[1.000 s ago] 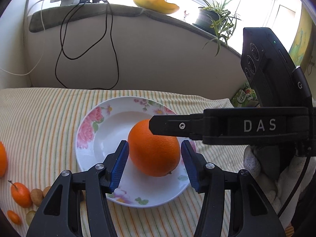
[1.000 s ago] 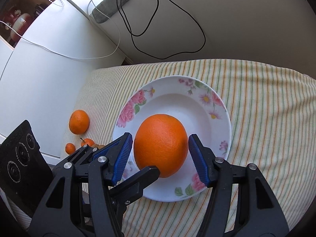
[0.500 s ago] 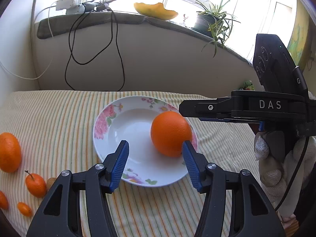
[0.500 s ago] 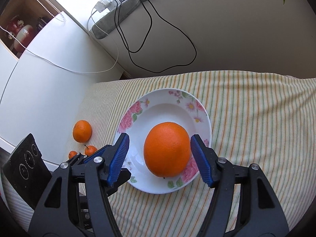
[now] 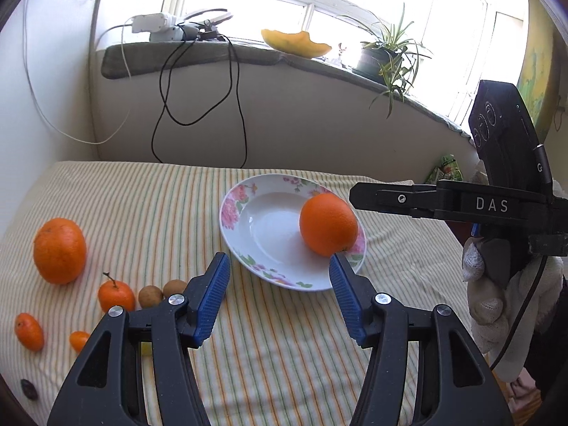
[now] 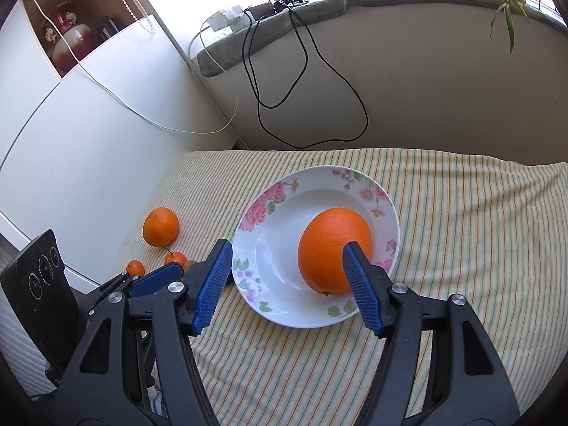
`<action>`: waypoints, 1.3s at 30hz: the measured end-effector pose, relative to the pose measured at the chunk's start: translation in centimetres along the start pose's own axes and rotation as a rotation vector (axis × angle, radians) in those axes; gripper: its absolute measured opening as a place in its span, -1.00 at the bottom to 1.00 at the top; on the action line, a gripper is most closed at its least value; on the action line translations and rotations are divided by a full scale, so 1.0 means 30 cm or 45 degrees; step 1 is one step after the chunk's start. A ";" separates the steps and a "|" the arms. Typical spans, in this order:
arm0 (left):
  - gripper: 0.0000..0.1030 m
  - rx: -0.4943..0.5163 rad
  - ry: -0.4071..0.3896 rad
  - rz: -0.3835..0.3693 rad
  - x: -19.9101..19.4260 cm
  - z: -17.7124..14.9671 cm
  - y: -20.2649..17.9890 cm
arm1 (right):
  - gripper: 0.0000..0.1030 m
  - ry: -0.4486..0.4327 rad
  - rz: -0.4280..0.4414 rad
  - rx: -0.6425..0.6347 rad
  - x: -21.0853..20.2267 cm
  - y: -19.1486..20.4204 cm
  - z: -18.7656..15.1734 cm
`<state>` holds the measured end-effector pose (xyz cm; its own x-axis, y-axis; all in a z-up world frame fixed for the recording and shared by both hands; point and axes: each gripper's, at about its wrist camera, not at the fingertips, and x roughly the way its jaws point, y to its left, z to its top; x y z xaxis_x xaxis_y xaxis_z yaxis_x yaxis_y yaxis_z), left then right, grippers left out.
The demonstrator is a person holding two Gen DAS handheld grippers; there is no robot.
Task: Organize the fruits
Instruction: 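Open the left tool to release the orange and withdraw, then grasp the dark plum with the left tool while the right tool grasps the green fruit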
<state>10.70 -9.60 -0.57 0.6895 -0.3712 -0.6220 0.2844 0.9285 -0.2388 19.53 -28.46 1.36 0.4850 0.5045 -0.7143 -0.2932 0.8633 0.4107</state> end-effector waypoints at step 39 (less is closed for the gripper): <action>0.05 -0.429 -0.025 0.427 -0.342 -0.417 0.528 | -0.15 0.161 0.088 -0.534 0.268 0.523 -0.334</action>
<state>-0.21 9.08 -7.30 0.7196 -0.0476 -0.6928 -0.1857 0.9481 -0.2580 10.57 -10.97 -3.63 0.3559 0.5330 -0.7676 -0.6427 0.7359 0.2130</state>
